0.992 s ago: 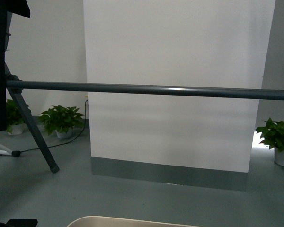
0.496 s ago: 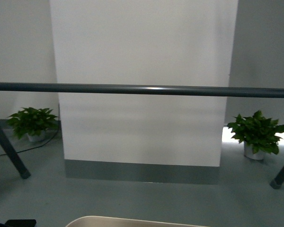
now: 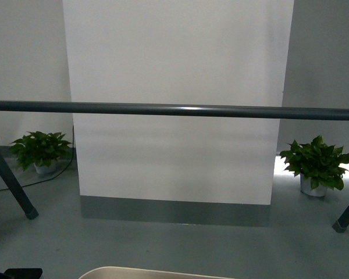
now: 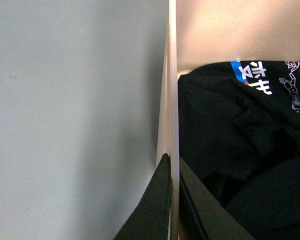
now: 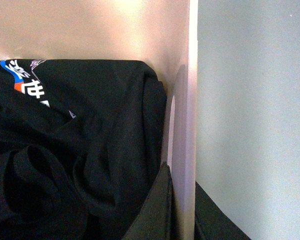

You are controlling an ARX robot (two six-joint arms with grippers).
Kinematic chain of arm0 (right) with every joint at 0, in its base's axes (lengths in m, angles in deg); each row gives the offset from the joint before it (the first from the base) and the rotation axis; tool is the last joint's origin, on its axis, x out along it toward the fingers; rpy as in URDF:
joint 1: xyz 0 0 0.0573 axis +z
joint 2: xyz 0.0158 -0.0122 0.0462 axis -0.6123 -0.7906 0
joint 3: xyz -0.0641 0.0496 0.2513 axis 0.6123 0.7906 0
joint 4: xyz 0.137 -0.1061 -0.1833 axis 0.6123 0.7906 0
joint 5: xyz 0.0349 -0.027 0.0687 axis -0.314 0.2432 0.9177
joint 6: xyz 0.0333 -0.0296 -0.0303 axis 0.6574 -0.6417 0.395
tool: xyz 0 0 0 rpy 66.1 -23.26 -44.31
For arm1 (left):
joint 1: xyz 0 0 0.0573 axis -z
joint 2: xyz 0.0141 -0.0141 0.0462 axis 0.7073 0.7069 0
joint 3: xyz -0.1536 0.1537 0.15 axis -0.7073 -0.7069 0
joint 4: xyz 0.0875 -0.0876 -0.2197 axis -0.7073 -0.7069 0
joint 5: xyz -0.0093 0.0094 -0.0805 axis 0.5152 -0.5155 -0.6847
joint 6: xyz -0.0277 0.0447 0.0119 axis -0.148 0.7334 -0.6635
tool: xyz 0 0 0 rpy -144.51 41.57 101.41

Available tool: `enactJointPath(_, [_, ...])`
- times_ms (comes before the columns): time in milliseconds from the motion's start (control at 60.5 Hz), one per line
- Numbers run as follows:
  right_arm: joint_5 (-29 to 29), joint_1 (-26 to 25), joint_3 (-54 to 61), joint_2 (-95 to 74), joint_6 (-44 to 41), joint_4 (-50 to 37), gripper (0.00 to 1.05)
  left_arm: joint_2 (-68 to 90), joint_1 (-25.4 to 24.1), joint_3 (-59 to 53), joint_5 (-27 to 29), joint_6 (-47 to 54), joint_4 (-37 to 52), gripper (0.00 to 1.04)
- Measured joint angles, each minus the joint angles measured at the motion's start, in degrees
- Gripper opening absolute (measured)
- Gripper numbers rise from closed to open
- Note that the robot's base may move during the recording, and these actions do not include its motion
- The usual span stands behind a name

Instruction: Move hamper under clothes hanger

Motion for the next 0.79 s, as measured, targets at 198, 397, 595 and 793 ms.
enactJointPath(198, [-0.6, -0.5, 0.0, 0.0, 0.0, 0.0, 0.03, 0.0, 0.4, 0.0, -0.5, 0.0, 0.0, 0.04])
enactJointPath(397, [-0.4, -0.4, 0.0, 0.0, 0.0, 0.0, 0.03, 0.0, 0.3, 0.0, -0.3, 0.0, 0.0, 0.04])
enactJointPath(595, [-0.4, -0.4, 0.0, 0.0, 0.0, 0.0, 0.03, 0.0, 0.3, 0.0, -0.3, 0.0, 0.0, 0.04])
enactJointPath(793, [-0.4, -0.4, 0.0, 0.0, 0.0, 0.0, 0.03, 0.0, 0.3, 0.0, -0.3, 0.0, 0.0, 0.04])
